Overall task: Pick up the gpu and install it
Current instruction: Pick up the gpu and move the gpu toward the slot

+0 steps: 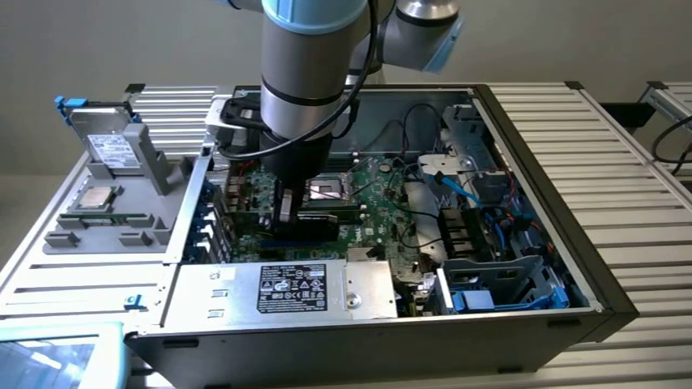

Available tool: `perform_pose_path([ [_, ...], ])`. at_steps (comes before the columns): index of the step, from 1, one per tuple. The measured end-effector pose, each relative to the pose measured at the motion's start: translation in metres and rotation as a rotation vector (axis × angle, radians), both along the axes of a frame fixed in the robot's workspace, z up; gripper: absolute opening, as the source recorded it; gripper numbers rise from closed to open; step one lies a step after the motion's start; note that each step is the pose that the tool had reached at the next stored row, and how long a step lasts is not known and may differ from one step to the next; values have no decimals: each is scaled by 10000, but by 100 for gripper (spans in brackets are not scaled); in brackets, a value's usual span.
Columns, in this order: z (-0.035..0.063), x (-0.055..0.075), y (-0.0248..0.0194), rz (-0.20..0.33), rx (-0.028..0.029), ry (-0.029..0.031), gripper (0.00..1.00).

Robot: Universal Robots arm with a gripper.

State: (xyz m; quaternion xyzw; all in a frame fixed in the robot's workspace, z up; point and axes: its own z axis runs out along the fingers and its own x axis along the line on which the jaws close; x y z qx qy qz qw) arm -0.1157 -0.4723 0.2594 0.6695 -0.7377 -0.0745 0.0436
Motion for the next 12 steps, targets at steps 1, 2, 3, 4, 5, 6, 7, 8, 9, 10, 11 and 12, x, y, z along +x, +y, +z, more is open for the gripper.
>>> perform_pose_path([
  [1, 0, 0, 0, 0, 0, 0, 28],
  [2, -1, 0, 2, -2, 1, 0, 28],
  [3, -3, -1, 10, -3, 0, -1, 28],
  [4, -4, -1, 27, -2, 0, -1, 28],
  [5, -3, 0, 39, 0, -1, 0, 28],
  [6, -3, 0, 43, 0, 0, 0, 28],
  [7, -4, 0, 43, 0, 0, -1, 28],
  [8, -3, 0, 43, 1, 0, 0, 28],
  [9, -4, 0, 43, 0, 0, 0, 28],
  [10, -4, -1, 43, -1, 0, -1, 28],
  [11, -4, -1, 43, 0, -1, 0, 28],
  [12, -4, -3, 43, -1, -1, 0, 28],
])
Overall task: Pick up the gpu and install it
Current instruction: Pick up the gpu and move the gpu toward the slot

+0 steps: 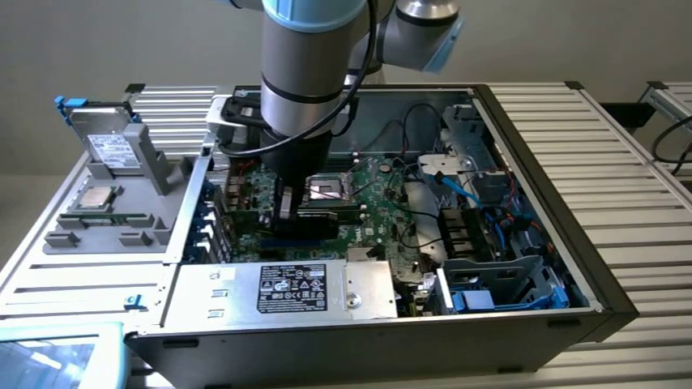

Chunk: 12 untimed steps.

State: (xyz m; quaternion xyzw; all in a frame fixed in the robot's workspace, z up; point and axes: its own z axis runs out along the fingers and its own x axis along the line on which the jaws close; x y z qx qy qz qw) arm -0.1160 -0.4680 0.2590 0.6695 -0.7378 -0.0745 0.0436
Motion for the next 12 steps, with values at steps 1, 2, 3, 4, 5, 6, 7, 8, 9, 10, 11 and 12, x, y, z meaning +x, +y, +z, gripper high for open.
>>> perform_pose_path([
  [1, -1, -1, 0, 0, 0, 0, 28],
  [2, -4, -4, 0, 0, 1, 0, 28],
  [3, -6, -9, 0, -1, 3, -2, 28],
  [4, -6, -9, 0, 0, 2, -2, 28],
  [5, -5, -10, 0, 2, 1, -1, 28],
  [6, -5, -12, 0, 1, 1, -1, 28],
  [7, -6, -12, 0, 1, 2, 0, 28],
  [8, -6, -13, 0, 1, 2, -1, 28],
  [9, -6, -13, 0, 0, 1, 0, 28],
  [10, -12, -13, 0, 0, 2, -1, 28],
  [11, -19, -13, 0, 0, 2, -1, 28],
  [12, -21, -13, 0, 1, 0, 1, 28],
])
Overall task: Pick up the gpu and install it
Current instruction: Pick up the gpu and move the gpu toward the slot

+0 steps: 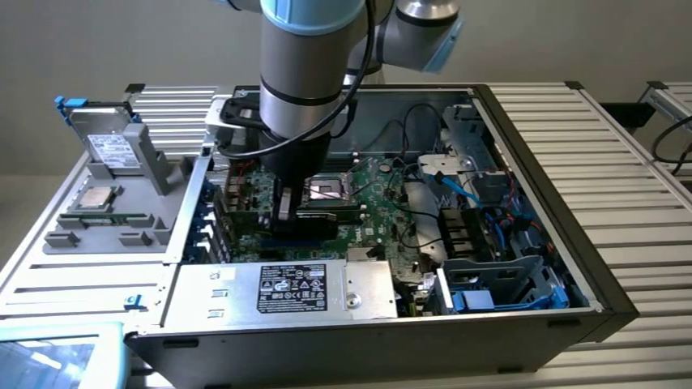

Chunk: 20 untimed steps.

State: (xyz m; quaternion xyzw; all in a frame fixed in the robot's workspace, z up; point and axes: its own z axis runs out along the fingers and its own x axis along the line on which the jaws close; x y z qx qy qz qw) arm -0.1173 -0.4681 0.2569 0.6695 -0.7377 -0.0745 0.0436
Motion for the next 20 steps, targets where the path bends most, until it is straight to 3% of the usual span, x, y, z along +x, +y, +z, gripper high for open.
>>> perform_pose_path([
  [20, -15, -3, -10, 0, -2, 0, 28],
])
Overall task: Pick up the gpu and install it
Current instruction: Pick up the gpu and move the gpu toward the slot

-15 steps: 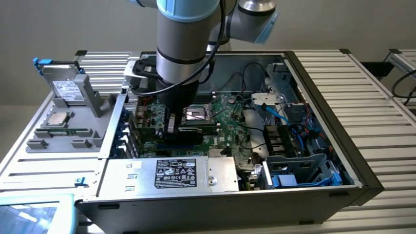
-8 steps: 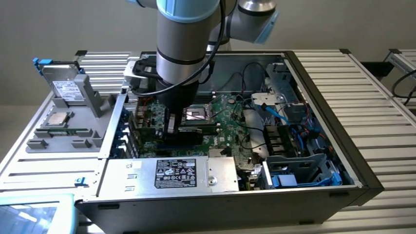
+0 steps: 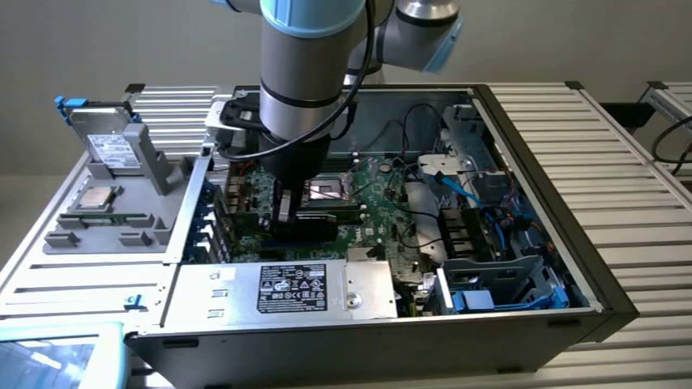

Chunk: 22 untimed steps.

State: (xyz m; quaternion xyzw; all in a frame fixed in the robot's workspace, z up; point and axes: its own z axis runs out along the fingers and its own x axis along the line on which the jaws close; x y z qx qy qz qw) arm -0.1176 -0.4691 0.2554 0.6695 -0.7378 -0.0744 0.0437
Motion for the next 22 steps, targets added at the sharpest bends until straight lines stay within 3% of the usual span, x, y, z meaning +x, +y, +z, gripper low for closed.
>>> perform_pose_path([
  [8, 2, 66, -1, 13, -5, 15, 28],
  [22, -1, 14, 1, 79, 10, 13, 28],
])
